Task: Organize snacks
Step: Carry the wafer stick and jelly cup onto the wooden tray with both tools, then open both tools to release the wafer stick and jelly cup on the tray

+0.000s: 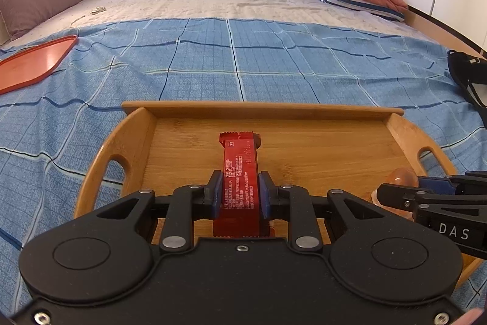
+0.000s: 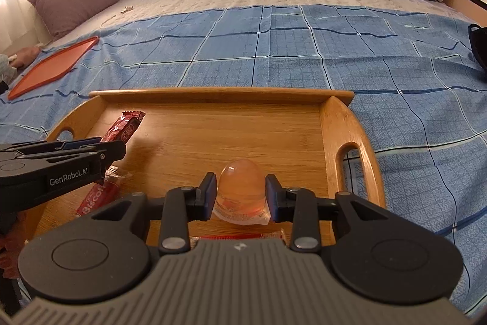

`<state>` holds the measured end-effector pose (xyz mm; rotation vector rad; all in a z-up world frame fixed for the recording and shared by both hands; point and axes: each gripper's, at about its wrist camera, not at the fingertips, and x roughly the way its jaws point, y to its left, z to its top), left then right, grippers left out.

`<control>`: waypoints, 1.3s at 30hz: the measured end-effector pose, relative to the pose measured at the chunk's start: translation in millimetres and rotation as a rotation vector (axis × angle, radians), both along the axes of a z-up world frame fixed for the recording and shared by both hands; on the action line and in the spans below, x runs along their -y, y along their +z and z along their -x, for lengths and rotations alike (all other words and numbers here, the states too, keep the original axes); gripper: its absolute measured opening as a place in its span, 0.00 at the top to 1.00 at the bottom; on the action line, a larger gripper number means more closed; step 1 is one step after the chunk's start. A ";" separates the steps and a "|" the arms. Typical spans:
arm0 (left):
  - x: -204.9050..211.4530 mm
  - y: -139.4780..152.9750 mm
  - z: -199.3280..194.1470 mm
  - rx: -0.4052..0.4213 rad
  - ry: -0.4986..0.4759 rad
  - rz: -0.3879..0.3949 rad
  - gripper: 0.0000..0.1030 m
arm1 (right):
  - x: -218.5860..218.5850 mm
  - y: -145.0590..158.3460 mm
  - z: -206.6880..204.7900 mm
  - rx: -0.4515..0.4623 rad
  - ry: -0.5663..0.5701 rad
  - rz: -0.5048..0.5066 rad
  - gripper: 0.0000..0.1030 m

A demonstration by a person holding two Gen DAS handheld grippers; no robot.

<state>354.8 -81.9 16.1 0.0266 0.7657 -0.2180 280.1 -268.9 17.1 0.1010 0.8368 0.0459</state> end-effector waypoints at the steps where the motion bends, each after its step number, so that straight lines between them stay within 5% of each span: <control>1: 0.2 -1.3 0.1 -0.003 0.000 -0.001 0.77 | -0.4 -1.1 -0.2 -0.001 0.000 0.006 0.62; 13: 2.0 -8.4 -0.4 -0.025 0.008 -0.007 0.75 | 1.5 -4.9 1.2 0.001 0.006 -0.001 0.59; 14: 1.3 -9.0 -0.6 -0.027 0.012 -0.008 0.74 | 1.9 -5.0 1.8 0.003 0.003 -0.004 0.56; 15: 1.1 -9.5 -0.2 -0.028 0.016 -0.009 0.67 | 2.1 -5.0 1.9 0.003 0.002 -0.007 0.43; 25: -8.1 11.5 18.3 -0.001 0.025 0.007 0.42 | -1.7 10.6 11.7 0.027 0.021 -0.012 0.32; 39: -21.4 69.3 113.6 0.112 -0.065 -0.049 0.26 | -14.3 64.1 79.2 0.134 0.097 0.038 0.17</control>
